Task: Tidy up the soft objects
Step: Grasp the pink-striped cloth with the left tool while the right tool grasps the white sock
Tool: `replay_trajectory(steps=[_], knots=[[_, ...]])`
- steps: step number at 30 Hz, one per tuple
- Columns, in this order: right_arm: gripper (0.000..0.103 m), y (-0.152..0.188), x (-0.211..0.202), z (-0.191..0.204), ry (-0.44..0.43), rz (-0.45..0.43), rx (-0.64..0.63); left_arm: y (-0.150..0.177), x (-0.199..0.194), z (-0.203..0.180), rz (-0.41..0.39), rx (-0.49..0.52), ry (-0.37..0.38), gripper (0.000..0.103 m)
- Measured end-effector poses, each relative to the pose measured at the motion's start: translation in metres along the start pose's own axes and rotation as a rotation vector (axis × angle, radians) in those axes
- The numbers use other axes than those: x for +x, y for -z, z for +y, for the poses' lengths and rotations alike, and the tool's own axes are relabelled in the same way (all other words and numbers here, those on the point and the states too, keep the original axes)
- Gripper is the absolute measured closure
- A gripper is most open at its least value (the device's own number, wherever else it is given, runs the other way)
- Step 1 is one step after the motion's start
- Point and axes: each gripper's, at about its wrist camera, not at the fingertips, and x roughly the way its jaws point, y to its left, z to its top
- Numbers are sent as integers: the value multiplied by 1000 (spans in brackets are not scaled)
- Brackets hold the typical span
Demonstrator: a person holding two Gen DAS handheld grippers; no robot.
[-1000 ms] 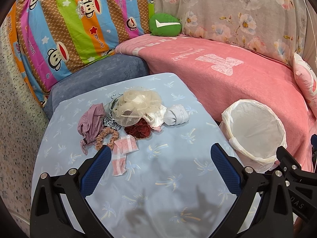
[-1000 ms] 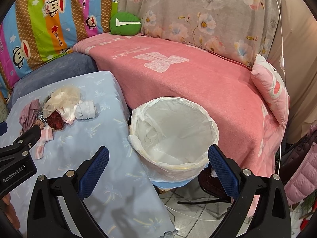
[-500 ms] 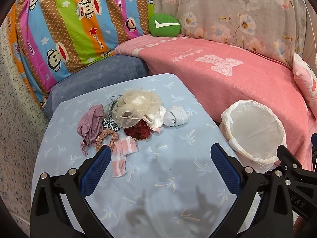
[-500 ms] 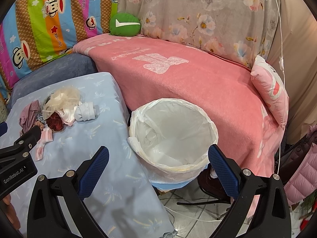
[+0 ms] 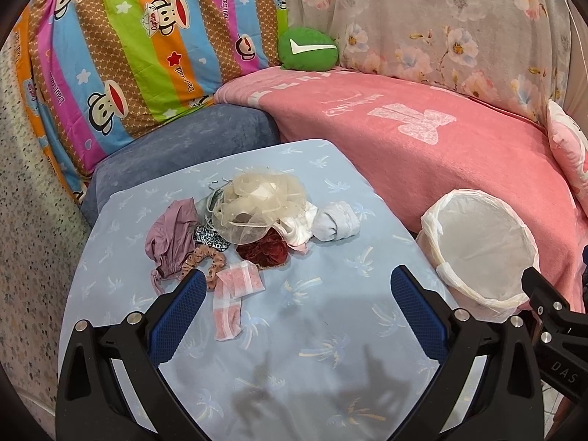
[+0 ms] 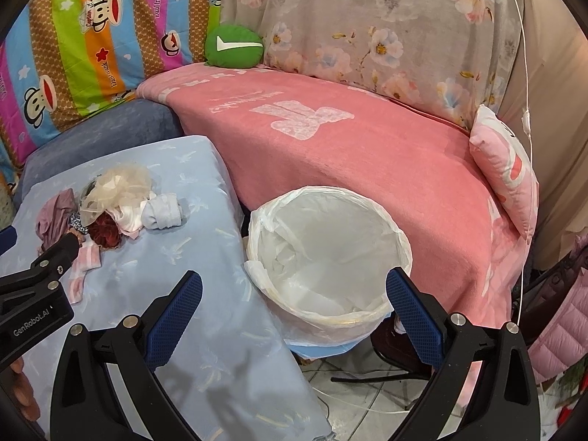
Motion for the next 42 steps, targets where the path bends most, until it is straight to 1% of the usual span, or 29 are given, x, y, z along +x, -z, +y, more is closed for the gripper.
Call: replay_trajectory(steps=[3,5,6,12,16,17,19,23,27,31,34,35,36,37,38,39,40,41,42], knots=[[6,-2,4,7,-15,-7,3,3,8,10,9,-11,13,7],[6,-4,8,13,-26,-10,9,6,17,18,30,-25,22,7],[6,-6,10,18,-36,-14,13,7,23,25,45,-39,18,7],[6,-14,22,48,-77,-22,0,19,47,61,75,-94,-33,7],[6,-17,33,76,-103,-26,-29,29,68,92,133,-153,-71,7],[6,-17,36,82,-107,-22,-36,32,74,98,148,-166,-83,7],[6,-17,43,94,-117,-16,-48,38,83,113,174,-192,-83,7],[6,-13,60,115,-141,22,-64,44,91,131,191,-219,-92,7],[6,-9,73,133,-155,49,-79,46,99,133,207,-239,-47,7],[6,-11,82,143,-152,54,-85,43,113,124,226,-235,56,7],[6,-13,88,147,-147,59,-85,43,127,117,246,-235,81,7],[6,-13,89,147,-147,62,-84,44,131,116,251,-231,78,9],[6,-13,91,148,-147,65,-83,44,135,114,260,-230,79,14],[6,-14,93,148,-147,67,-84,45,140,112,277,-230,87,22],[6,-14,95,149,-146,69,-85,46,144,112,295,-236,97,27],[6,-14,96,149,-145,71,-85,47,148,113,310,-247,111,35],[6,-15,98,150,-146,74,-85,47,149,113,312,-254,112,35],[6,-15,99,150,-146,76,-85,46,147,114,301,-252,110,38],[6,-15,100,150,-146,78,-85,46,147,113,302,-249,120,47]])
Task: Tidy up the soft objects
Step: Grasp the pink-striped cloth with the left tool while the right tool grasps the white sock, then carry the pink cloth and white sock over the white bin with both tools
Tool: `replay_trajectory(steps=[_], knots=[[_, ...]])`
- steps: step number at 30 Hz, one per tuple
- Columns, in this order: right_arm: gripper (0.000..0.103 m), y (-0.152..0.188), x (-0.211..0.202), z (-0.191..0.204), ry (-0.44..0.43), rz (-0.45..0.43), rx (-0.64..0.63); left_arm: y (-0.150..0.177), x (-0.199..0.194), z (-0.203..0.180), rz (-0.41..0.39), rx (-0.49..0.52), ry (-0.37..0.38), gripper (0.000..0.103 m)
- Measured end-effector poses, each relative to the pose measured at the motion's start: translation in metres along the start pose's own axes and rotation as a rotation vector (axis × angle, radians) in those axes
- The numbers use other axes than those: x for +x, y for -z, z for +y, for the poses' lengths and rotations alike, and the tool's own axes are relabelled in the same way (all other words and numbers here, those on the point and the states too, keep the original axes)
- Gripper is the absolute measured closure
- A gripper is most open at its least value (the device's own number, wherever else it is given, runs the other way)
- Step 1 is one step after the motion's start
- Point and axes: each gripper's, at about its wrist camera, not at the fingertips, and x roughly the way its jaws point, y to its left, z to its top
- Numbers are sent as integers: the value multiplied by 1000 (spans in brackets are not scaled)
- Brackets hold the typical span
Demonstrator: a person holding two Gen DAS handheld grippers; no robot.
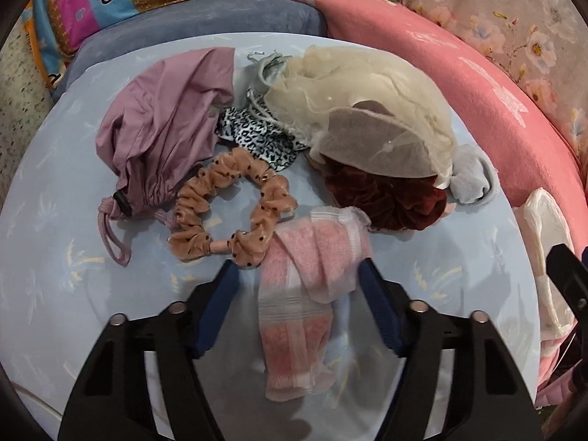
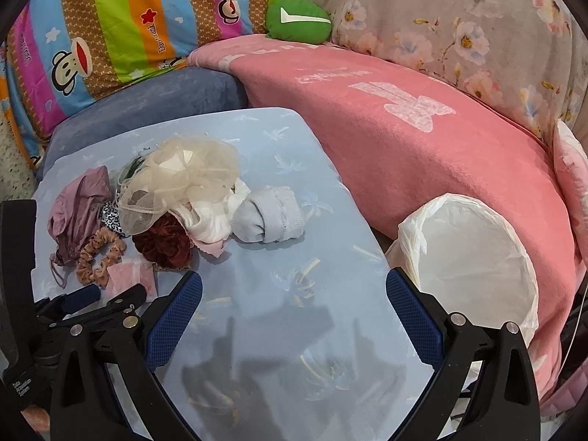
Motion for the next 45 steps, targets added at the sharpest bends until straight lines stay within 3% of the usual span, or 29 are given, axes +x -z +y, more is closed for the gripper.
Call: replay_trajectory(steps=[4,9,22,29,31,33,34,39,45], knots=[[6,0,5,2,-6,10,1,1,-2,1,2,9,27,75],[6,0,8,4,-11,15,-4,2,-14,-1,-28,27,34,87],[11,-30,39,9,-37,17,37,-31,-42,-13,-143,48,58,88],[26,-41,91,20,-67,98,77,-43,-42,-23,-176,82,40,88],[35,-41,102,21,-91,122,87,-45,-41,-25,-177,89,38,88],[51,-38,108,21,-121,137,95,-45,-39,-26,-173,93,39,88],[52,-37,108,22,-121,132,97,-45,-39,-27,-172,96,36,88],[76,-34,95,19,-149,111,109,-45,-41,-32,-172,108,35,88],[80,-35,57,4,-153,49,129,-41,-54,-46,-193,134,45,88]])
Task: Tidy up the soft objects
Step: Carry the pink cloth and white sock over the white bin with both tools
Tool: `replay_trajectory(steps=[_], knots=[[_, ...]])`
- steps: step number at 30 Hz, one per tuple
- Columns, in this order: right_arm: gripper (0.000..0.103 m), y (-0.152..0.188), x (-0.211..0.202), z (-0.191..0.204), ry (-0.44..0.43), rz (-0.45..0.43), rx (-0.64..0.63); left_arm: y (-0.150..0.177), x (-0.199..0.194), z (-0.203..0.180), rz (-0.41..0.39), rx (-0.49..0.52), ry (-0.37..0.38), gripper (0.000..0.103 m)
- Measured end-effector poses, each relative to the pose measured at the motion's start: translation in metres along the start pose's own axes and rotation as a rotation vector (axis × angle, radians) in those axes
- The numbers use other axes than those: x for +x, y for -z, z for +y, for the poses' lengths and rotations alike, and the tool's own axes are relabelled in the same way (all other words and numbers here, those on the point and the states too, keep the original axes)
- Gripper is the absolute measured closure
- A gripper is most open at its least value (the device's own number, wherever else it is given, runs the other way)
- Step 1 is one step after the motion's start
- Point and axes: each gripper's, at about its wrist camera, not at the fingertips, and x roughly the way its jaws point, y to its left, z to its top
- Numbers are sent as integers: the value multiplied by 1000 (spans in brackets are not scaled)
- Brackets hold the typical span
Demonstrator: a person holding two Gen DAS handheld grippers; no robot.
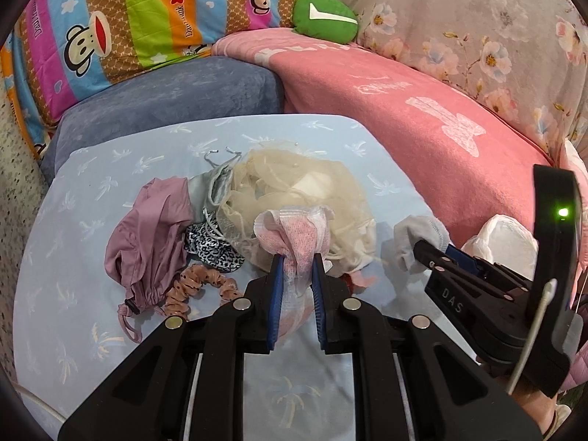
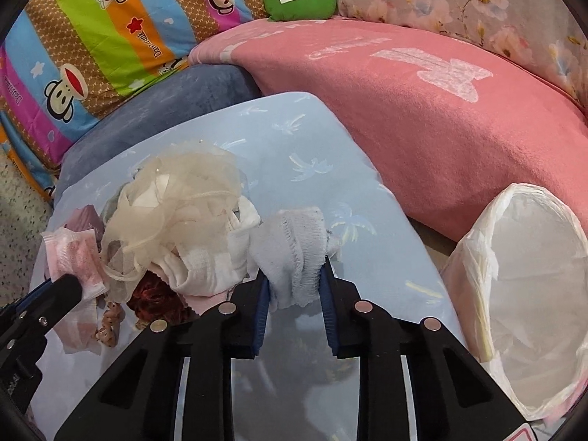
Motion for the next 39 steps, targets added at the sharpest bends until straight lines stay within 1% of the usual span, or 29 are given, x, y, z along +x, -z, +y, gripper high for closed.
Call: replay_trajectory(steps=[8,12,19,29,36,39], knots=[[80,-1,-65,-30,3,-106,39,-2,-21,-35,-41,65,39,88],[80,-1,-92,-52,40,-152,56,-4,-27,-61,-56,112,67,88],[79,3,-127,-104,108,-213,121,-6,-30,-115,-76,204,121,88],[79,16,-148,-177,190,-250,236,-3,-26,-186,-80,323,204,87],[79,22,-151,-213,228,-252,300,1,-18,-220,-61,374,259,86],[79,25,-151,-223,238,-252,317,2,-14,-232,-59,396,267,86]])
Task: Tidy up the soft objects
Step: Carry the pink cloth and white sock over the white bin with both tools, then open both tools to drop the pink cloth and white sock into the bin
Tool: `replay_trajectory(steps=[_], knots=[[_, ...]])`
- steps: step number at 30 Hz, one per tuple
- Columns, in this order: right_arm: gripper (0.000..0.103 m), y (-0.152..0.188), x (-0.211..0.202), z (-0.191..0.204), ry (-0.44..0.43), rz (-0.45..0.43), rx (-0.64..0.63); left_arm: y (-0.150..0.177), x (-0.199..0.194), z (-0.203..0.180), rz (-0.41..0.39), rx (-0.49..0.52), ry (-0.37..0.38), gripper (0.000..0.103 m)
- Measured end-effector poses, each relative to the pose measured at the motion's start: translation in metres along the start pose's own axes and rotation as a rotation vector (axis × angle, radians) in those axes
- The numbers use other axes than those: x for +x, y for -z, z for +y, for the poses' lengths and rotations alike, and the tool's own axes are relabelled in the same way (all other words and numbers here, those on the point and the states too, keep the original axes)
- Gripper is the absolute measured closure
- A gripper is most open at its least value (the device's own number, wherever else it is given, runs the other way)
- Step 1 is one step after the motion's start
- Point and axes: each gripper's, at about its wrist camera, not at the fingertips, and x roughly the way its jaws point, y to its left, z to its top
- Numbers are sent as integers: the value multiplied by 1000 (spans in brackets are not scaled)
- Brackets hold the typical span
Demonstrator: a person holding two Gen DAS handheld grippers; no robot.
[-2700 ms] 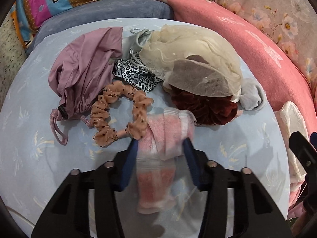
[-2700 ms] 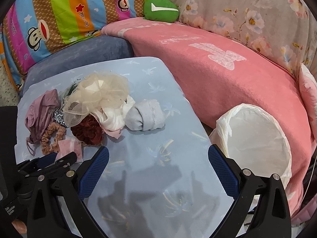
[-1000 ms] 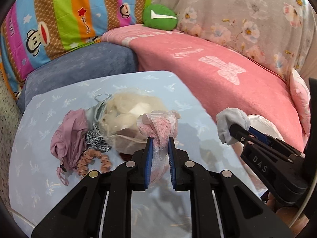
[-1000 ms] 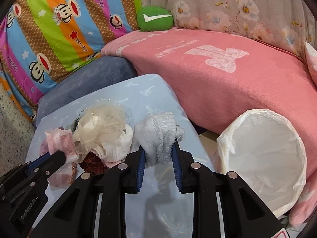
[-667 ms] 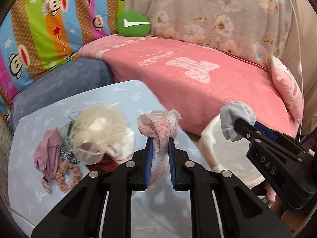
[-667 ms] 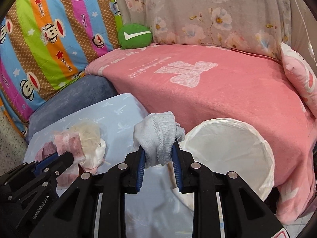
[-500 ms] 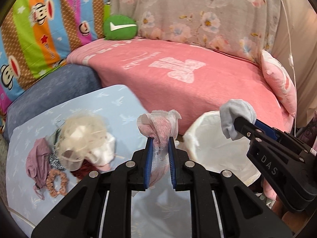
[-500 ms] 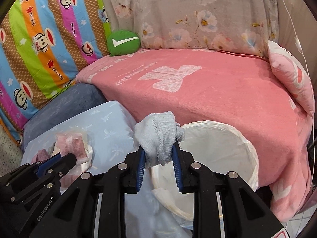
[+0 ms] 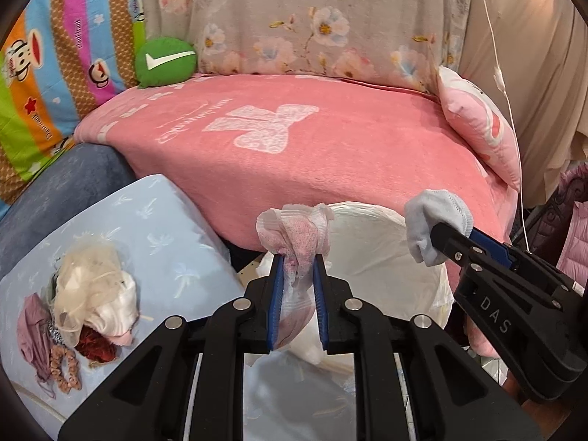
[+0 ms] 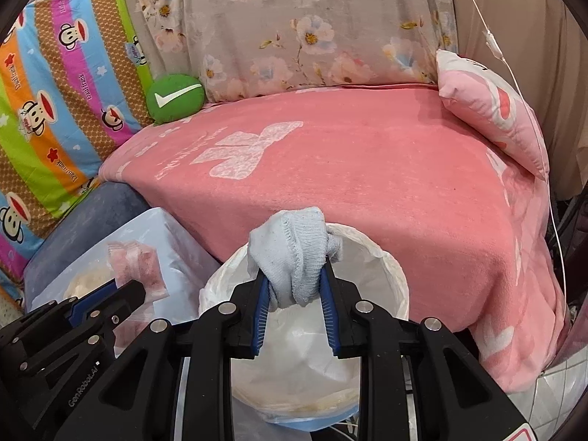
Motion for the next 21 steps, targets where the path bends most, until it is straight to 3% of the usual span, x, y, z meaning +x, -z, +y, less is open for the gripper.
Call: replay_trajectory(steps=[14,17,18,19,21], knots=[[74,-2,5,-18,24,-4,37,-7,16,-21,16,37,16,84],[73,-1,5,-17,26,-10,38,-9,16,-21,12,36,13,65],[72,-1,5,-17,26,-12,37,-9,15,-21,7,35,4,51],[71,-1,5,-17,25,-11,36,-9,14,-20,-1,34,-3,43],[70,-1,5,-16,26,-12,35,-9,11,-19,-14,32,-7,43]])
